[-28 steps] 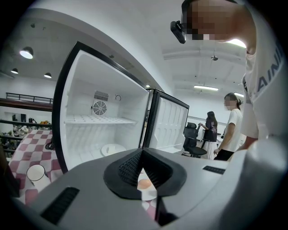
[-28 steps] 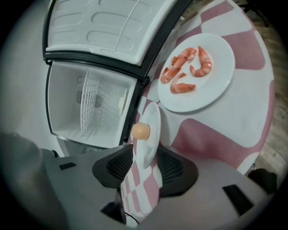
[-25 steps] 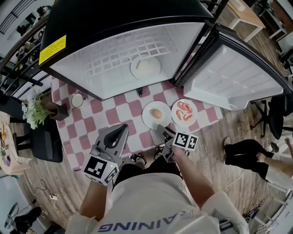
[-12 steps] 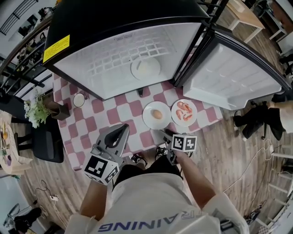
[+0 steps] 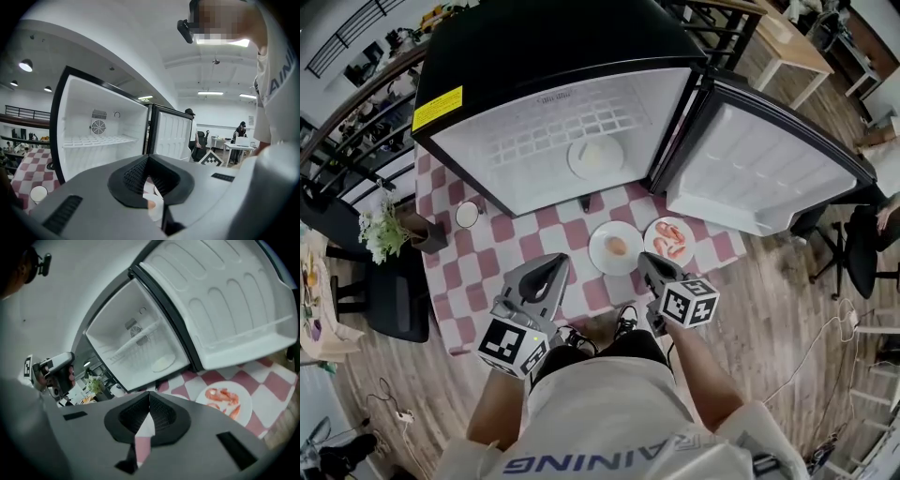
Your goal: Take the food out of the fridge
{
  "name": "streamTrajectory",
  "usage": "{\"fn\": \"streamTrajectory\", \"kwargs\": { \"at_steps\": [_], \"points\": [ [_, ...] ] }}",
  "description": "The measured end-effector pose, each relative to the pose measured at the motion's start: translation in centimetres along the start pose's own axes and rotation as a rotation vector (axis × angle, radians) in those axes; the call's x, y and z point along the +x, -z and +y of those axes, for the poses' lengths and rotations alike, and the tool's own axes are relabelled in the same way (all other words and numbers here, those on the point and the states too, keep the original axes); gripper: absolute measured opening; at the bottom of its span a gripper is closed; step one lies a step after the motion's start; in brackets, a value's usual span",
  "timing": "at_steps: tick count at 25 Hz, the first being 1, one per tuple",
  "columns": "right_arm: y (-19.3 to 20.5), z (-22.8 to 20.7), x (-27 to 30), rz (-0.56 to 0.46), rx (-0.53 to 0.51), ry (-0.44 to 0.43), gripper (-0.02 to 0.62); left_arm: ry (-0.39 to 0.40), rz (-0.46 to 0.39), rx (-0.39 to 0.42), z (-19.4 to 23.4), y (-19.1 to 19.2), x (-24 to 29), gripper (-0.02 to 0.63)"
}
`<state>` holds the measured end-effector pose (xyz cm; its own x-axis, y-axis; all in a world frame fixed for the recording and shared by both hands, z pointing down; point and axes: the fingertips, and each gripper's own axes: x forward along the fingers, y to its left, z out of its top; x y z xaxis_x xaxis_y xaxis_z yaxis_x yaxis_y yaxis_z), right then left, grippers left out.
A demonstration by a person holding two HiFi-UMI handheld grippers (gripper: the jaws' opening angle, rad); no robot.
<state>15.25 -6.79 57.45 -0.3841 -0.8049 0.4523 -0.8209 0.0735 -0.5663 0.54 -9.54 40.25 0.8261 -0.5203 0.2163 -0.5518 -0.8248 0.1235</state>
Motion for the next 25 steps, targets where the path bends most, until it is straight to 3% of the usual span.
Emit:
{"fn": "streamTrajectory", "kwargs": {
  "at_steps": [7, 15, 19, 25],
  "points": [
    [-8.6, 4.5, -2.3, -0.133, -0.205, -0.082, 0.021, -0.016, -0.059, 0.037, -0.7, -2.2, -0.3, 0.005],
    [-16.0, 11.9, -5.9, -0.306, -0.371, -0.213, 0.021, -0.084, -0.154, 0.052, 0.2, -5.1, -1.5, 0.005],
    [-17.6, 14.2, -6.8, -0.355, -0.396, -0.251, 0.021, -0.112, -0.184, 0.060, 0.6, -6.0, -2.4, 0.005],
    [-17.2, 14.3, -5.7, -0.334, -0.345, -0.270, 0.021, -0.152, -0.201, 0.073, 1.3, -6.7, -3.6, 0.005]
  ]
}}
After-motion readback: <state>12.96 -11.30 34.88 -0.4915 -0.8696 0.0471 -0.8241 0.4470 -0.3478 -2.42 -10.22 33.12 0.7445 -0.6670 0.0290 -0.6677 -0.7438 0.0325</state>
